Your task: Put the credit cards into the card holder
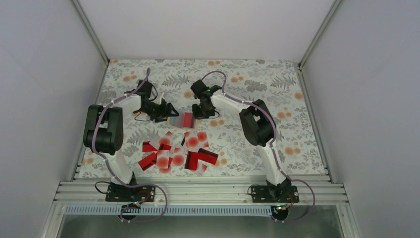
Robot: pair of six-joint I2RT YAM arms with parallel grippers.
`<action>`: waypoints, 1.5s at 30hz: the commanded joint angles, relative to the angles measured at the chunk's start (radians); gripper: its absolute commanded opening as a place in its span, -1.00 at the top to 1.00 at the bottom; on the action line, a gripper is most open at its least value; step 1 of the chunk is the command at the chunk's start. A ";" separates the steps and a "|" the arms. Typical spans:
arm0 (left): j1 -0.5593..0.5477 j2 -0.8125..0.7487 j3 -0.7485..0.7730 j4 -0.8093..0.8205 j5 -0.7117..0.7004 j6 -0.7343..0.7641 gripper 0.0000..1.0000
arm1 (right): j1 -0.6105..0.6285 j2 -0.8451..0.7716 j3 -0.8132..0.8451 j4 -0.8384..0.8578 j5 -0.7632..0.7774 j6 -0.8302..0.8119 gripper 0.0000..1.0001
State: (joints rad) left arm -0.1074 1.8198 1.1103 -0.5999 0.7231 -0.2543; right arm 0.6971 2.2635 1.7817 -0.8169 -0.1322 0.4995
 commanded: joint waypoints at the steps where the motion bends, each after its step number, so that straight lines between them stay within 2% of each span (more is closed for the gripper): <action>1: -0.015 -0.039 0.026 0.006 0.040 -0.006 -0.30 | 0.005 -0.030 -0.011 0.036 -0.014 0.010 0.92; 11: -0.061 -0.031 0.029 0.021 0.045 -0.012 -0.30 | 0.001 -0.034 -0.009 0.043 -0.023 0.010 0.92; 26: -0.174 0.015 0.121 0.002 0.008 -0.039 -0.30 | -0.016 -0.059 -0.048 0.076 -0.052 0.014 0.92; 35: -0.215 0.071 0.073 0.115 0.062 -0.099 -0.29 | -0.052 -0.094 -0.111 0.129 -0.096 0.022 0.92; 43: -0.234 0.114 0.067 0.142 0.045 -0.120 -0.15 | -0.069 -0.119 -0.157 0.161 -0.132 0.024 0.92; 45: -0.239 0.119 0.065 0.145 0.039 -0.126 -0.04 | -0.072 -0.130 -0.167 0.174 -0.150 0.021 0.91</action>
State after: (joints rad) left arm -0.3340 1.9179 1.1851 -0.4877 0.7601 -0.3634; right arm 0.6357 2.1933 1.6379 -0.6827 -0.2478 0.5152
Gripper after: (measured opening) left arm 0.565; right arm 0.042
